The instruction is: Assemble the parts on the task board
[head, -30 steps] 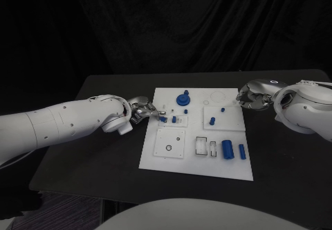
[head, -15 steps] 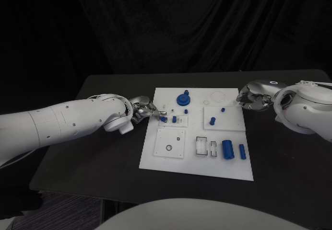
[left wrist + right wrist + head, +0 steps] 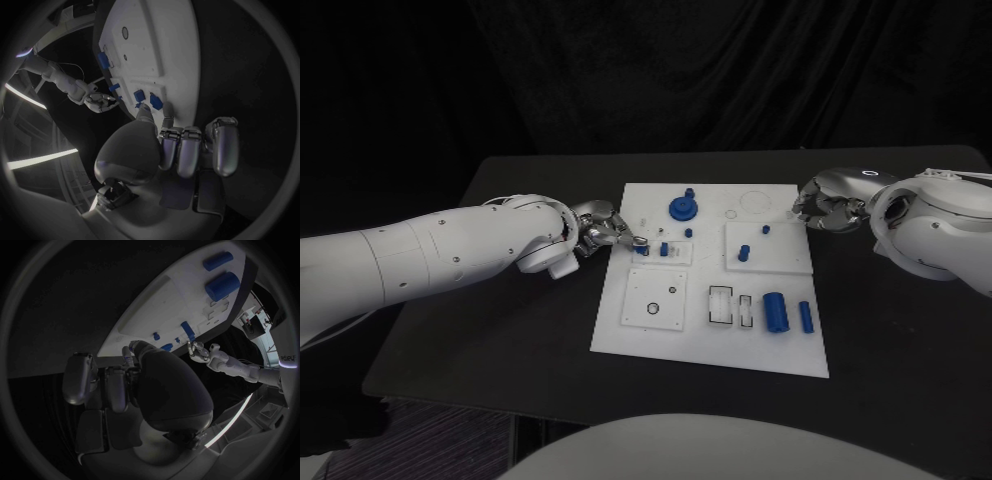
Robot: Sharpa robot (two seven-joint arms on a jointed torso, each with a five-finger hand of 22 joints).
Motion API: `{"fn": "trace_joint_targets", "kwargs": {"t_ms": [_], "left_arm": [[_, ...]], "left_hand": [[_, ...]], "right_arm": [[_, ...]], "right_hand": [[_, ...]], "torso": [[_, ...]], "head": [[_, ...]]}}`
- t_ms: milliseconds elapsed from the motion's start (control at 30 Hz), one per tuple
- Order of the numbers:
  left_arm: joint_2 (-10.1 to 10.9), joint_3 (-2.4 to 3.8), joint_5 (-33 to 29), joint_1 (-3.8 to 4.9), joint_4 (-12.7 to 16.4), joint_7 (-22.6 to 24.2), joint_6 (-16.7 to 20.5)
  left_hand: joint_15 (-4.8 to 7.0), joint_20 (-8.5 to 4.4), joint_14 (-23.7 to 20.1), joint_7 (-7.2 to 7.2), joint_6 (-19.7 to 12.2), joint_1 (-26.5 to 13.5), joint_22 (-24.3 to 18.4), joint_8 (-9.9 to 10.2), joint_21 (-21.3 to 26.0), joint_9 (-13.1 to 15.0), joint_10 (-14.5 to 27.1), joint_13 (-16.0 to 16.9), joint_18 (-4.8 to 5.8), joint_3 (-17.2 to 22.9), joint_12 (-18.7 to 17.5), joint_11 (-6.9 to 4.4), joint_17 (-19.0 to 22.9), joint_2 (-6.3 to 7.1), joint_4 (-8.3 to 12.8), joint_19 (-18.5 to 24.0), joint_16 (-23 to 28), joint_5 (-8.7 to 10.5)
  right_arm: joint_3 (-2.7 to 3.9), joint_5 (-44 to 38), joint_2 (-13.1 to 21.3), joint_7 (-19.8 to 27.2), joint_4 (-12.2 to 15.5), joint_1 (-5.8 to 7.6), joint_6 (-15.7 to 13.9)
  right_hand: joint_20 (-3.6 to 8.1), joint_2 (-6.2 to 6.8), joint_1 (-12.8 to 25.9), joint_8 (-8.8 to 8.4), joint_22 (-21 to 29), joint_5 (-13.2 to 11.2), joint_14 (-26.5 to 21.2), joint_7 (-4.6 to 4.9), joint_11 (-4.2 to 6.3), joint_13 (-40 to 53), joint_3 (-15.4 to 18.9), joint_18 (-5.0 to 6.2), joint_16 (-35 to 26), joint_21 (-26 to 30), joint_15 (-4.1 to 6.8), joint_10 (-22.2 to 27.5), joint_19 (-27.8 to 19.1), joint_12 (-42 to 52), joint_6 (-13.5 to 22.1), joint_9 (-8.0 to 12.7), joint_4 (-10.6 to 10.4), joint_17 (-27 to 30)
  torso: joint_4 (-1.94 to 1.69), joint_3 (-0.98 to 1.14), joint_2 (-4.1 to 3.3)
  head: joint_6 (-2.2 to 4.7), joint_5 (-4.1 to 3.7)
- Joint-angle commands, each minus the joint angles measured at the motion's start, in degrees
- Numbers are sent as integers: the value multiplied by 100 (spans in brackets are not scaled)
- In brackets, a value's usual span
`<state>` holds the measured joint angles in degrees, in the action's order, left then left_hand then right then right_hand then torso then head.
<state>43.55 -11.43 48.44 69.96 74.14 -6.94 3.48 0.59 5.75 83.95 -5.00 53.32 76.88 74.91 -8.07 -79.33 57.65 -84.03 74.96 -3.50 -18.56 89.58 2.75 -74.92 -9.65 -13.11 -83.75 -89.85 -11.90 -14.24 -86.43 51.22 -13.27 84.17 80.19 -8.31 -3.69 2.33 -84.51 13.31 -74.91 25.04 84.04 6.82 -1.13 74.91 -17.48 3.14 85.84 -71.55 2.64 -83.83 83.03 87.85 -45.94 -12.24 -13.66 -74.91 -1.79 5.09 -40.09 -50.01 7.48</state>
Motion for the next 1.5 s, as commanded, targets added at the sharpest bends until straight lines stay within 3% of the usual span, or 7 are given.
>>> {"fn": "trace_joint_targets", "kwargs": {"t_ms": [33,333,867,967,1233,1500], "left_arm": [[-35,-71,229,-84,11,-244,-352],[-48,-71,265,-84,2,-243,-378],[-44,-71,269,-84,-7,-267,-419],[-35,-71,269,-84,-3,-266,-416],[19,-71,269,-84,29,-147,-276],[64,-71,269,-84,61,29,-96]], "left_hand": [[7,-11,605,-197,-204,126,1138,22,18,-2552,-532,1464,70,22,-21,-11,-1508,-43,62,7,-15,28],[12,-15,605,-194,-210,312,1134,1,34,-2532,-523,1458,67,153,-29,-16,-1508,-71,230,10,-15,-39],[57,-53,605,-129,-111,693,1130,-48,63,-2530,-517,1455,62,562,-34,-75,-1508,-172,508,23,-15,-561],[87,-80,605,-97,-28,844,1131,-85,62,-2526,-520,1457,62,742,-32,-106,-1508,-152,637,22,-15,-714],[173,-160,605,30,279,914,1139,-277,42,-2423,-549,1474,67,1210,-5,-212,-1508,-10,823,4,-15,-651],[187,-191,605,34,285,850,1147,-324,22,-2351,-537,1467,74,1722,-17,-230,-1508,163,917,-10,-15,-693]], "right_arm": [[4,-19,-2,-104,4,-13,55],[4,-19,-6,-105,6,-13,56],[4,-19,10,-103,9,-13,47],[4,-19,13,-102,10,-13,44],[4,84,24,-106,10,-13,41],[4,121,29,-118,9,-13,52]], "right_hand": [[8,5,75,24,-949,9,468,-13,10,1135,-41,102,-31,31,2,-252,-49,-30,-16,10,1,-1227],[9,6,77,25,-948,9,466,-13,10,1130,-42,103,-38,35,2,-247,-50,-34,-16,11,1,-1222],[9,6,80,26,-943,8,464,-14,11,1125,-44,106,-43,50,2,-241,-56,-38,-17,12,3,-1219],[10,6,85,28,-940,8,461,-14,12,1117,-48,108,-52,64,3,-233,-61,-43,-19,13,7,-1214],[10,6,86,29,-936,9,460,-14,12,1120,-50,110,-52,75,3,-236,-66,-41,-19,14,9,-1213],[11,6,86,29,-933,9,458,-13,12,1113,-51,113,-59,87,3,-228,-71,-46,-19,15,11,-1209]], "torso": [[-2,1,-2],[-2,1,-5],[1,-1,0],[4,-1,2],[2,-1,2],[2,-1,0]], "head": [[1,-1],[1,4],[1,-1],[1,6],[1,1],[1,1]]}}
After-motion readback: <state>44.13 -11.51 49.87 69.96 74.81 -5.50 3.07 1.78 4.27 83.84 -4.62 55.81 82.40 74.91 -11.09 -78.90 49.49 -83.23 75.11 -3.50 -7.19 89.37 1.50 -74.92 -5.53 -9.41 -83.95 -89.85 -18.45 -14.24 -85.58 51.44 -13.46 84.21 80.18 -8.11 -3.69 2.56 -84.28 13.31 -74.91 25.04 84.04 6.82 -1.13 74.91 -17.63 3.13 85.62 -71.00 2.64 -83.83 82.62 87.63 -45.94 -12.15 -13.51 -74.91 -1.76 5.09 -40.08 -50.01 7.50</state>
